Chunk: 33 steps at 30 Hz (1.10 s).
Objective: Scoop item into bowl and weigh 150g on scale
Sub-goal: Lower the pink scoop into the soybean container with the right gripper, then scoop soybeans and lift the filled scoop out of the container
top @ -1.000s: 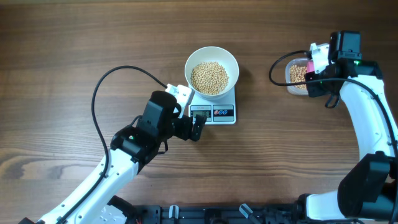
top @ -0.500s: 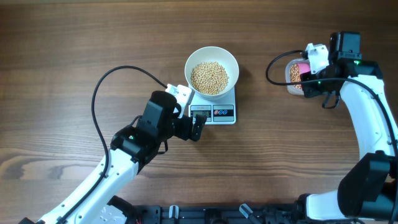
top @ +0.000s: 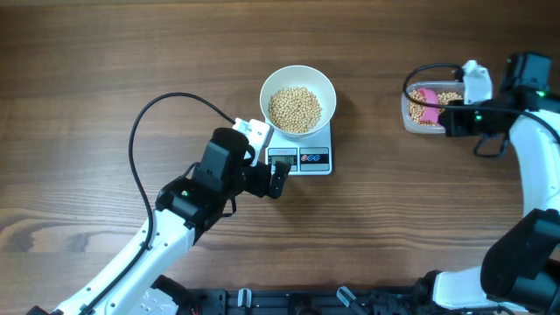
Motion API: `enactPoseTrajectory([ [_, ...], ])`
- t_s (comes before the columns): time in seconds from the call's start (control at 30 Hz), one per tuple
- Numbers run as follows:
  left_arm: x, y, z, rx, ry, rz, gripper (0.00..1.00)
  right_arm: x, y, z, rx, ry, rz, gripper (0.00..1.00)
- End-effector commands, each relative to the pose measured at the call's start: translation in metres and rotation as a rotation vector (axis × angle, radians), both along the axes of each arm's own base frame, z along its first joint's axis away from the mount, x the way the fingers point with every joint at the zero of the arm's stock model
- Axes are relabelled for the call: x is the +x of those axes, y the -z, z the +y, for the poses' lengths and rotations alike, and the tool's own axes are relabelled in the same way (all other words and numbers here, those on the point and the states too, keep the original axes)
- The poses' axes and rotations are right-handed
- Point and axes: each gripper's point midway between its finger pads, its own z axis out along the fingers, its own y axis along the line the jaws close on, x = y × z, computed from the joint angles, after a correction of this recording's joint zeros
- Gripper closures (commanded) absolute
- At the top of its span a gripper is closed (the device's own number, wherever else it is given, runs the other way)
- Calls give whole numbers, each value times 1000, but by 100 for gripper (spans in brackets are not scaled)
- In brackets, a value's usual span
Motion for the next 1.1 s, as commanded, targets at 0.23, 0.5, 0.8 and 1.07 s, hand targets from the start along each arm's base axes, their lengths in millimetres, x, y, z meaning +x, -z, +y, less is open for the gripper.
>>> enactPoseTrajectory([
  [0.23, -3, 3, -2, 7, 30, 2, 0, -2, -13, 8, 285, 93, -17, 96],
  [0.5, -3, 3, -2, 7, 30, 2, 0, -4, -12, -2, 294, 135, -8, 96],
  [0.8, -3, 3, -2, 7, 30, 2, 0, -7, -10, -16, 284, 189, -1, 96],
  [1.07, -3, 3, -2, 7, 31, 2, 0, -12, -10, -36, 286, 252, -3, 96],
])
